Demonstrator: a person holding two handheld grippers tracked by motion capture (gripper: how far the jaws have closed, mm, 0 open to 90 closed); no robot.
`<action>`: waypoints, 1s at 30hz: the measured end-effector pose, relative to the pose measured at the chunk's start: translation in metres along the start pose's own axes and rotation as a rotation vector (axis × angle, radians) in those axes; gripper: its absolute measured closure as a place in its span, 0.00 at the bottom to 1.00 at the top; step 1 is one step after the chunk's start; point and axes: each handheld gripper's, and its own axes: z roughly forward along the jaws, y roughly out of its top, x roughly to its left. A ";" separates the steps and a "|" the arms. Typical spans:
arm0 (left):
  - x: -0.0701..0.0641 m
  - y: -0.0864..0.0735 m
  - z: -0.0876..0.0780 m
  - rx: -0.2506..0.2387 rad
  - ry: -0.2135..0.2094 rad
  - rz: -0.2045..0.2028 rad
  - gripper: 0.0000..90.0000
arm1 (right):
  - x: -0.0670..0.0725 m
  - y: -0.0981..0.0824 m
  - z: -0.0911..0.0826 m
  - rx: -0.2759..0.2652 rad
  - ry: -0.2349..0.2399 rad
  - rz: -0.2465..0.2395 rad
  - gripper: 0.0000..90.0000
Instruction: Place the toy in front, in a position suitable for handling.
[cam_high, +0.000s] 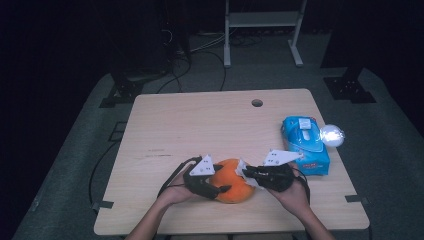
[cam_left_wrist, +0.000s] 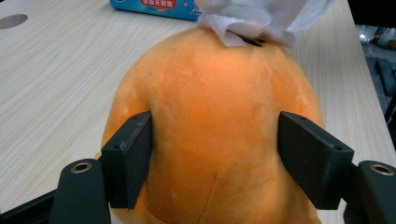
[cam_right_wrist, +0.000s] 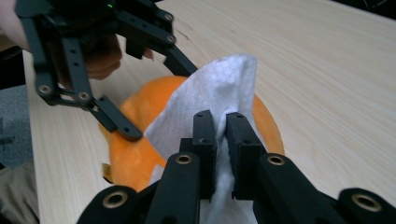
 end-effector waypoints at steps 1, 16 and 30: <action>0.000 -0.001 0.000 -0.007 -0.001 -0.009 0.31 | -0.003 -0.002 0.000 0.001 0.001 0.011 0.91; 0.000 -0.001 0.002 -0.013 0.001 -0.024 0.30 | -0.001 -0.001 0.003 -0.014 0.008 0.031 0.91; 0.001 -0.003 0.001 -0.015 -0.002 -0.032 0.30 | -0.006 -0.006 0.002 -0.007 0.001 0.056 0.91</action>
